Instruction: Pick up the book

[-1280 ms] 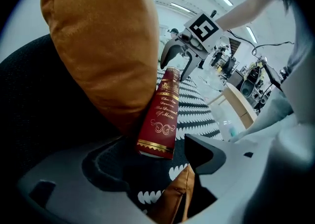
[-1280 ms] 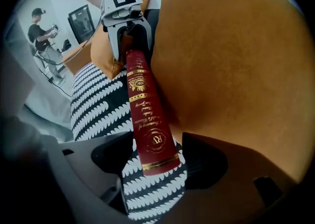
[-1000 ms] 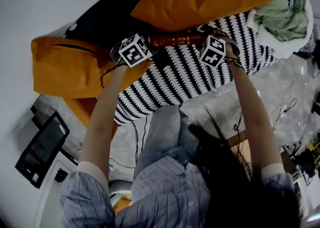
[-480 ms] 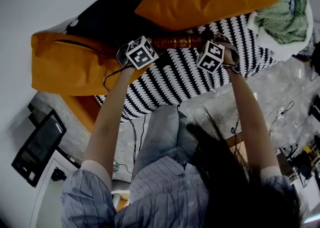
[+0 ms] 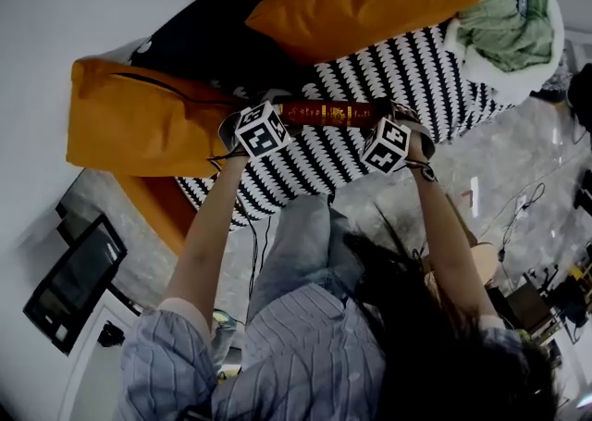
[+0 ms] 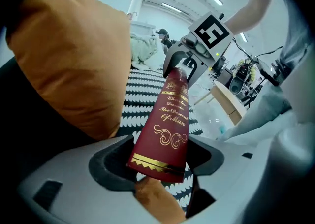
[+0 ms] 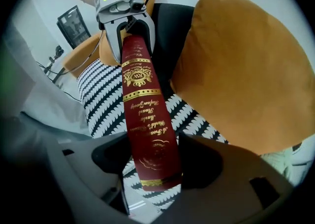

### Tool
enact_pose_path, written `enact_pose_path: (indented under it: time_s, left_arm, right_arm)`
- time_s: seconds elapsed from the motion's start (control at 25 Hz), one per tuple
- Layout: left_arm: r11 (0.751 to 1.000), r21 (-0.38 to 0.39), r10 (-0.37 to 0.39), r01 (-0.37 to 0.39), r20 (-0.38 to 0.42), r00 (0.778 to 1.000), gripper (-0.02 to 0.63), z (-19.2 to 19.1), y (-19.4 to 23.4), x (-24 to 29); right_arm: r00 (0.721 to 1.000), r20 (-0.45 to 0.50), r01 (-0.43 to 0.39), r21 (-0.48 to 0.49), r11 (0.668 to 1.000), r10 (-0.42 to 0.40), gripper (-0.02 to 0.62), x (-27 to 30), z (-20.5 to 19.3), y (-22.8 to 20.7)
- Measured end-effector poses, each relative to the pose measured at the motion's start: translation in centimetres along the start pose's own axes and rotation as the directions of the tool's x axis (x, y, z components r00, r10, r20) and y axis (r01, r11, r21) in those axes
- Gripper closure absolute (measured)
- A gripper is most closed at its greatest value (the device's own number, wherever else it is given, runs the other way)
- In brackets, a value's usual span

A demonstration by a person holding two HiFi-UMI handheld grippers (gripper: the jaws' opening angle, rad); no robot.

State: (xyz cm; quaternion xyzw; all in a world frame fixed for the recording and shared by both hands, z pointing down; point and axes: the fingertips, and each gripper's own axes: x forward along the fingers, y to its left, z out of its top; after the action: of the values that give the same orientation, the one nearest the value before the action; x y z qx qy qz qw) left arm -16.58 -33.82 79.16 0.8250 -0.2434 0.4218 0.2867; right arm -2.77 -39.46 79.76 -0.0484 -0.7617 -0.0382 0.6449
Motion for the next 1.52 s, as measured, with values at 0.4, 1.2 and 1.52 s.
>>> enact_pose_path:
  time_s: [0.4,1.2,1.52]
  left_arm:
    - [0.998,0.036,-0.047,0.047,-0.002,0.999,0.287,2.8,-6.8,-0.8]
    - [0.980,0.199,0.007,-0.012,0.028,1.000,0.295,7.7,-19.6,-9.5]
    - [0.956,0.283,0.063,-0.074,0.047,0.997,0.296,8.7,-26.0,-12.3]
  right_arm:
    - [1.000,-0.014,0.019,0.040,0.999,-0.019,0.302,-5.0,-4.6,4.3]
    - [0.978,0.106,0.170,0.089,0.982,-0.179,0.302,-18.6,-7.9,13.6]
    - [0.949,0.136,0.270,0.112,0.956,-0.284,0.302,-23.3,-9.8,18.8]
